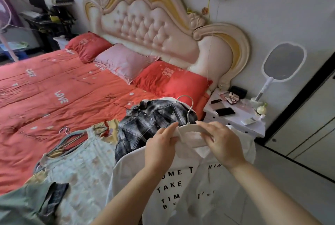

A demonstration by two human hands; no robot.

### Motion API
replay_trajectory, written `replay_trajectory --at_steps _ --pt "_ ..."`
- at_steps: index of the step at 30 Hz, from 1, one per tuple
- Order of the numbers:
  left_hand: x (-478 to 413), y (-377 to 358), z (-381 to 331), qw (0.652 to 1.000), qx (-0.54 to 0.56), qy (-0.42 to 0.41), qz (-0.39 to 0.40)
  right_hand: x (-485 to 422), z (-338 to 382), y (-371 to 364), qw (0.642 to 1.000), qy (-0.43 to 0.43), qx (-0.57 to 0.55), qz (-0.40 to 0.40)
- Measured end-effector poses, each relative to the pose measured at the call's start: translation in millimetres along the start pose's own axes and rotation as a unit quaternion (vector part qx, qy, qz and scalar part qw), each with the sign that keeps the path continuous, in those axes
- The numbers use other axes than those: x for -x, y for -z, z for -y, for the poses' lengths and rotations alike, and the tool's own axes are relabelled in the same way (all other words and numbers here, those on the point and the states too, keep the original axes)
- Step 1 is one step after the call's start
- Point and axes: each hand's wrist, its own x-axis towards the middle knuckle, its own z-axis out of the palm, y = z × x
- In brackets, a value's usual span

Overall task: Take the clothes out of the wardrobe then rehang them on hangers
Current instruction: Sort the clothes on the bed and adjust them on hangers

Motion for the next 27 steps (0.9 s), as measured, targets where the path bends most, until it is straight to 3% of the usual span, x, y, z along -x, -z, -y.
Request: replay_trajectory --at_steps 12,21,27 --pt "-169.4 -58.6 13.3 0.987 -0.013 0.127 -0.096 -162.5 -115.2 -114.2 0.986 0.113 -0.118 0.043" --pt "-255.9 -64.6 80.0 0.968 -0.012 0.216 -0.129 -247.1 -125.9 -217.3 0.969 0.175 -0.138 0.110" --pt "-300.6 -58.5 144.9 0.959 -0.004 0.258 -0.115 -282.8 -110.2 -294.5 0.959 0.159 -0.157 0.175"
